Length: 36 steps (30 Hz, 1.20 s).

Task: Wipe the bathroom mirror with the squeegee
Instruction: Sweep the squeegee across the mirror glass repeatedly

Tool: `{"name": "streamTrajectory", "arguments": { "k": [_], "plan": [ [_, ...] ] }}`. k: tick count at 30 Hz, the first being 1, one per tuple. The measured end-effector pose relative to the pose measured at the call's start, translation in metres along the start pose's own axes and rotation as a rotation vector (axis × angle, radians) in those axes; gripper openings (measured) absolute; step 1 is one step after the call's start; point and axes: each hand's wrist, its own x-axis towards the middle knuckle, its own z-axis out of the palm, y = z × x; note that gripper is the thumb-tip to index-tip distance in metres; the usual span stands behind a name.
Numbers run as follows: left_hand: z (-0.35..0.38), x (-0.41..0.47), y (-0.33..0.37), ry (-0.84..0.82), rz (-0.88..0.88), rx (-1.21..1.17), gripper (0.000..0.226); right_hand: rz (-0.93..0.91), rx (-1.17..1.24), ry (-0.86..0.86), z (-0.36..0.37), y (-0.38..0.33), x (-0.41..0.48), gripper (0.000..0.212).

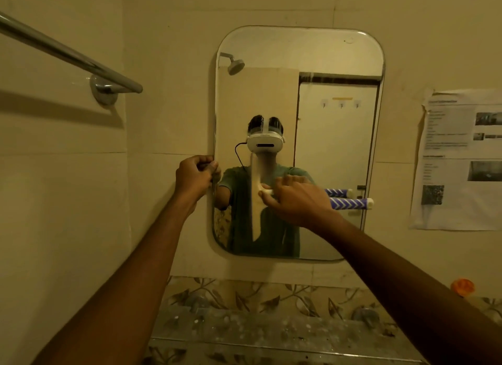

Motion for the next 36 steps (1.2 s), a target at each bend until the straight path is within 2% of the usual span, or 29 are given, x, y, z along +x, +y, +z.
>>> {"name": "streamTrajectory", "arguments": {
  "k": [4, 11, 15, 18, 20, 23, 25, 30, 33, 36],
  "plan": [
    [0.0, 0.0, -0.003, -0.012, -0.005, -0.006, 0.017, 0.085, 0.096, -0.043, 0.0, 0.046, -0.027, 0.067],
    [-0.005, 0.003, -0.005, -0.076, -0.034, -0.035, 0.014, 0.133, 0.041, -0.035, 0.0, 0.075, -0.054, 0.051],
    [-0.015, 0.012, 0.001, -0.152, -0.033, -0.058, 0.016, 0.165, 0.014, 0.083, -0.007, 0.061, -0.057, 0.066],
    [-0.017, 0.026, 0.026, -0.149, -0.005, -0.15, 0.022, 0.071, 0.051, 0.114, -0.011, 0.023, -0.027, 0.084],
    [-0.014, 0.035, 0.043, -0.16, 0.026, -0.153, 0.025, -0.017, 0.042, 0.116, -0.013, -0.009, 0.004, 0.087],
    [-0.008, 0.037, 0.051, -0.154, 0.033, -0.087, 0.023, -0.072, 0.015, 0.116, -0.019, -0.039, 0.043, 0.072],
    [-0.005, 0.036, 0.049, -0.133, 0.016, -0.074, 0.023, -0.045, 0.013, 0.097, -0.021, -0.037, 0.053, 0.072],
    [-0.001, 0.04, 0.045, -0.101, 0.009, -0.096, 0.019, 0.03, 0.024, 0.078, -0.029, 0.031, 0.023, 0.067],
    [-0.001, 0.04, 0.043, -0.09, 0.013, -0.098, 0.016, 0.063, -0.038, -0.013, -0.036, 0.078, -0.009, 0.052],
    [-0.001, 0.037, 0.045, -0.095, 0.021, -0.091, 0.017, 0.104, 0.061, 0.004, -0.043, 0.097, -0.032, 0.033]
  ]
}}
